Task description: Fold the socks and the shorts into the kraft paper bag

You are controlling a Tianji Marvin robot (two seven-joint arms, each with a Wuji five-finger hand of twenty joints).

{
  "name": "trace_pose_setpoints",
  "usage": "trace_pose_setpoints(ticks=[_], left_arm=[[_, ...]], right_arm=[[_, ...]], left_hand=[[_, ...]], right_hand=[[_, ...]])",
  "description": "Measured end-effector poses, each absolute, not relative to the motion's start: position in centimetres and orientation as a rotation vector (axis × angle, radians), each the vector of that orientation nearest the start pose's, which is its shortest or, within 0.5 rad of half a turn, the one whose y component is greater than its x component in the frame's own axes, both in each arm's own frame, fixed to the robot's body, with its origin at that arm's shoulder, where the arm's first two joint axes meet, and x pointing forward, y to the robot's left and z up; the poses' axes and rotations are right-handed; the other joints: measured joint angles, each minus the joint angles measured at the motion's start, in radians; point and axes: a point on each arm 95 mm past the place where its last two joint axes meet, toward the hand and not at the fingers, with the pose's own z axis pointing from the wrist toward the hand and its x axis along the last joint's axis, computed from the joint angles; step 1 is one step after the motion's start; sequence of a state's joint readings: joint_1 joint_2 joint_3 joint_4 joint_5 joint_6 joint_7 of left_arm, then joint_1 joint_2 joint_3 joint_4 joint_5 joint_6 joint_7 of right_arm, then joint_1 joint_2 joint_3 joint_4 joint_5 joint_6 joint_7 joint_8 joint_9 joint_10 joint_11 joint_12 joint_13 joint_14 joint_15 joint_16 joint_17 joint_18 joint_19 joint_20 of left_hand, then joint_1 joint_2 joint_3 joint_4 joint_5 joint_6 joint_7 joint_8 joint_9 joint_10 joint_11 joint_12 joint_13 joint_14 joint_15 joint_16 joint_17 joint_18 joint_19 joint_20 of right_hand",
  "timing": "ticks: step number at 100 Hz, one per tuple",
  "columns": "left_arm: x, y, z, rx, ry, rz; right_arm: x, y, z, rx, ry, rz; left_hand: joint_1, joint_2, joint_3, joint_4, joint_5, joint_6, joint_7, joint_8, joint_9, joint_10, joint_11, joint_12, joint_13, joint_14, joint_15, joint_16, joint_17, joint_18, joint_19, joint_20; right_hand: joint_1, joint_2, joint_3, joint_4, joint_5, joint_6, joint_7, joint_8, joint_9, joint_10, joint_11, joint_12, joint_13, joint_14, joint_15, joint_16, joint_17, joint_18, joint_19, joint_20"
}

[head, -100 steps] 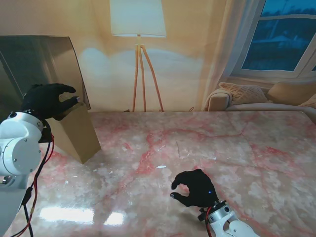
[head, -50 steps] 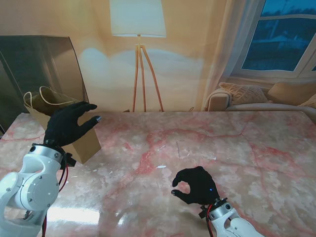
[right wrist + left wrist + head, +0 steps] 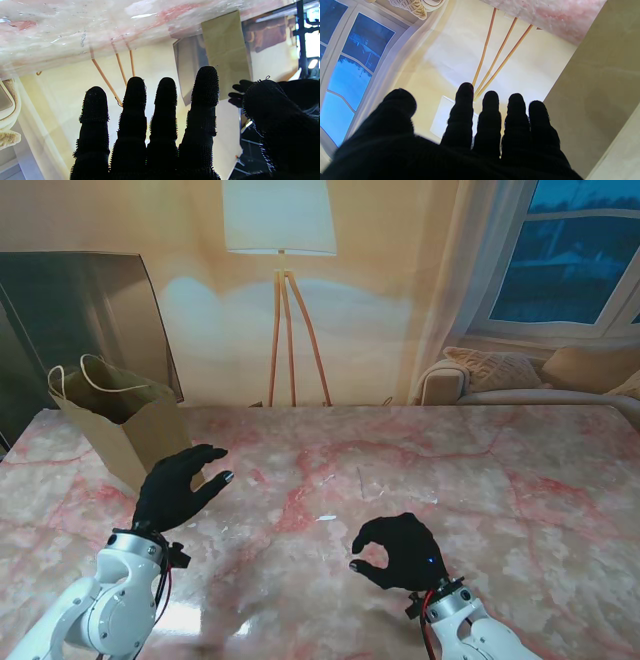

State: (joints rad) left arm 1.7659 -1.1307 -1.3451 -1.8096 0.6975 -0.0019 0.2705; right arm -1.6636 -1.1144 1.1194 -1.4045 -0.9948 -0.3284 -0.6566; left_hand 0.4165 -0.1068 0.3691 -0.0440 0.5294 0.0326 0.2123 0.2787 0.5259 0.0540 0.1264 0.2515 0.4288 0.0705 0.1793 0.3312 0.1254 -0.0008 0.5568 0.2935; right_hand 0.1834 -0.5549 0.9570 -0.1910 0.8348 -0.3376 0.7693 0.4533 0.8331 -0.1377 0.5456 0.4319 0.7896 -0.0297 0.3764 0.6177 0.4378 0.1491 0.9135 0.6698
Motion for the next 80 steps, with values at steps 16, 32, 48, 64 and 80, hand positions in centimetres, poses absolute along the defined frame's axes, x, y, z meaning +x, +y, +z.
trace_pose_setpoints(ticks=[16,32,48,64,80], left_arm=[[35.6,1.2,-30.3,-1.419,0.975,-1.812],[35.5,1.1,-32.0,-1.479,0.99,-1.821],[35.4,1.0,-33.1,-1.502,0.997,-1.817],[35.2,0.8,-33.7,-1.513,1.0,-1.818],[35.0,0.4,-34.3,-1.536,1.013,-1.824]], right_arm=[[33.7,1.3,-38.2,1.028,1.239,1.965],[33.8,1.4,-38.1,1.047,1.231,1.969],[34.1,1.5,-37.9,1.093,1.246,1.965],[34.4,1.5,-37.3,1.129,1.244,1.967],[34.7,1.7,-36.7,1.171,1.244,1.971]], left_hand=[[0.0,0.0,0.0,0.0,0.0,0.0,0.0,0.0,0.0,0.0,0.0,-0.001,0.0,0.0,0.0,0.0,-0.008,0.0,-0.001,0.0],[0.0,0.0,0.002,0.0,0.0,0.001,0.0,0.0,0.0,0.0,0.0,-0.001,-0.001,0.0,0.0,0.0,-0.01,0.001,-0.009,0.0],[0.0,0.0,0.023,0.0,0.0,0.001,0.0,0.0,0.0,0.001,0.0,-0.001,-0.001,0.0,0.0,0.0,-0.011,0.001,-0.009,0.0],[0.0,-0.016,0.069,0.0,0.0,0.002,0.0,0.0,-0.01,0.003,0.0,-0.001,-0.001,0.0,0.0,0.0,-0.011,0.001,-0.009,0.0],[0.025,-0.15,0.312,0.0,-0.027,0.002,0.014,0.0,-0.026,0.005,0.001,-0.001,-0.013,0.0,0.0,0.0,-0.011,0.001,-0.009,0.0]], right_hand=[[0.0,0.0,0.0,0.0,0.0,0.0,0.0,0.0,0.0,0.0,-0.001,0.0,0.0,0.0,0.0,0.0,0.0,0.0,0.0,0.0],[0.0,0.009,0.0,0.0,-0.001,0.001,0.0,0.0,0.0,0.002,-0.014,0.0,0.0,0.0,0.0,0.0,0.0,0.0,0.0,0.0],[-0.001,0.03,0.002,0.0,-0.011,0.023,-0.03,0.011,0.0,0.01,-0.044,-0.015,-0.006,0.001,-0.015,-0.01,-0.001,0.0,-0.012,0.0],[-0.002,0.043,0.001,0.032,-0.046,0.053,-0.09,0.037,-0.011,0.02,-0.068,-0.03,-0.015,0.001,-0.037,-0.023,-0.002,0.001,-0.027,0.0],[-0.016,0.067,-0.001,0.032,-0.101,0.087,-0.159,0.035,-0.011,0.025,-0.115,-0.079,-0.016,0.004,-0.077,-0.061,-0.011,0.001,-0.055,0.0]])
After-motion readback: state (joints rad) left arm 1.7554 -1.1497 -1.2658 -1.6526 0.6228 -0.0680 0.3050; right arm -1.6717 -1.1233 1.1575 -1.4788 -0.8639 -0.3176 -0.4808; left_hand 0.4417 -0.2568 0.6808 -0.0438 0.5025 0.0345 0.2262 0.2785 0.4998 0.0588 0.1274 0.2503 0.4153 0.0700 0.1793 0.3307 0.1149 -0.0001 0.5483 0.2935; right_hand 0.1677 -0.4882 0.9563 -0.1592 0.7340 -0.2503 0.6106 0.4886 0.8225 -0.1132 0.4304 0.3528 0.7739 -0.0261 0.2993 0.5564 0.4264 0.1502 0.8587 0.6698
